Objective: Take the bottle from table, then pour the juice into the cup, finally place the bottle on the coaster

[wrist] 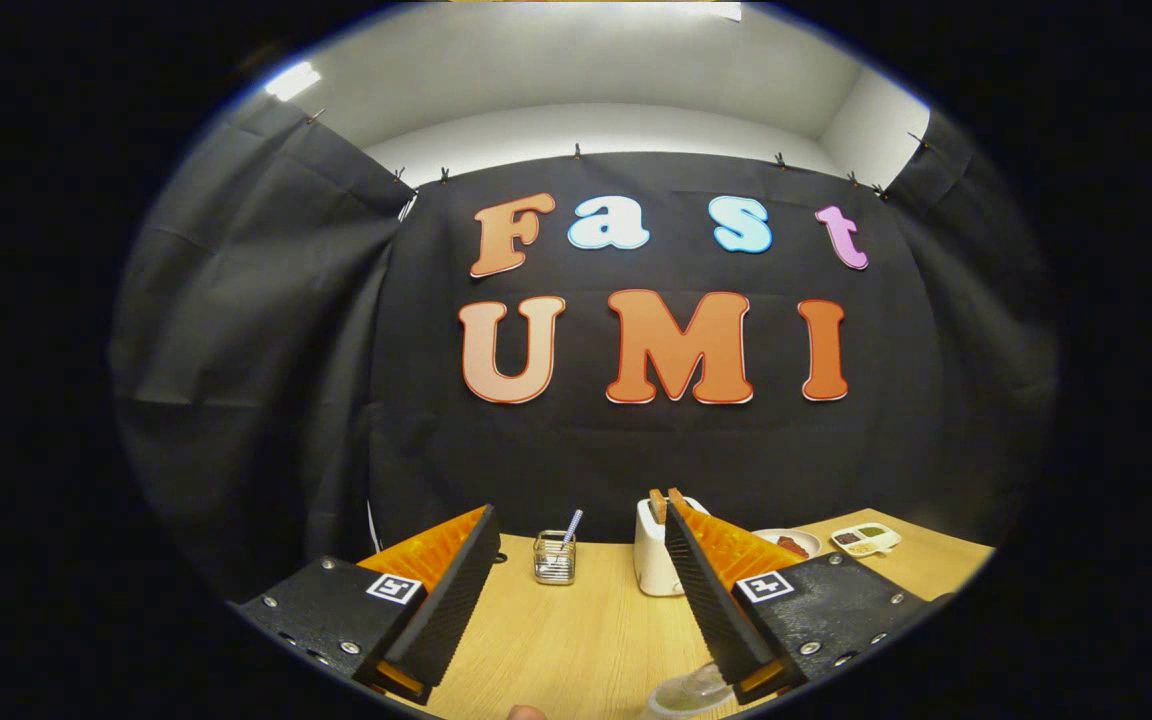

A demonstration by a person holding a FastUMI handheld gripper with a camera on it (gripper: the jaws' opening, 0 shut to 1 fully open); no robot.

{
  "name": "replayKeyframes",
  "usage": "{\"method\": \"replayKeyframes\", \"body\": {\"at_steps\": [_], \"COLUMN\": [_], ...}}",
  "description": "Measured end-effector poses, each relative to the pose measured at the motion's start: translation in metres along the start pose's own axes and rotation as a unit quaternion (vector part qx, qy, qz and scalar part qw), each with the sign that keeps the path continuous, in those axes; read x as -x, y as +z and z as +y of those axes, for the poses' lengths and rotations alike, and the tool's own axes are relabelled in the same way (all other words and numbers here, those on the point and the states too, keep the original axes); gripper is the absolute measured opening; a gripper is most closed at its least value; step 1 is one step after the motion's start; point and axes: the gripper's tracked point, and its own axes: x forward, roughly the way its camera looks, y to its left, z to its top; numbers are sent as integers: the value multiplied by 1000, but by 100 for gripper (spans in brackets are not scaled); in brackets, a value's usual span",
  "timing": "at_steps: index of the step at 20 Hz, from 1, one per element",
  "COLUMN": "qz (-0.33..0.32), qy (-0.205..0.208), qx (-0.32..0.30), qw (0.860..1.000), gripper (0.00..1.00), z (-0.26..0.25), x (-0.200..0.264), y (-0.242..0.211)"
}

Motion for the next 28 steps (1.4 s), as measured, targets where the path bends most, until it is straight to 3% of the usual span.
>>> {"method": "replayKeyframes", "body": {"at_steps": [7, 28], "qz": [49, 160], "qy": [-79, -114], "qx": [46, 22], "qw": [995, 980], "gripper": [98, 99], "z": [-35, -72], "x": [48, 61], "y": [-46, -176]}}
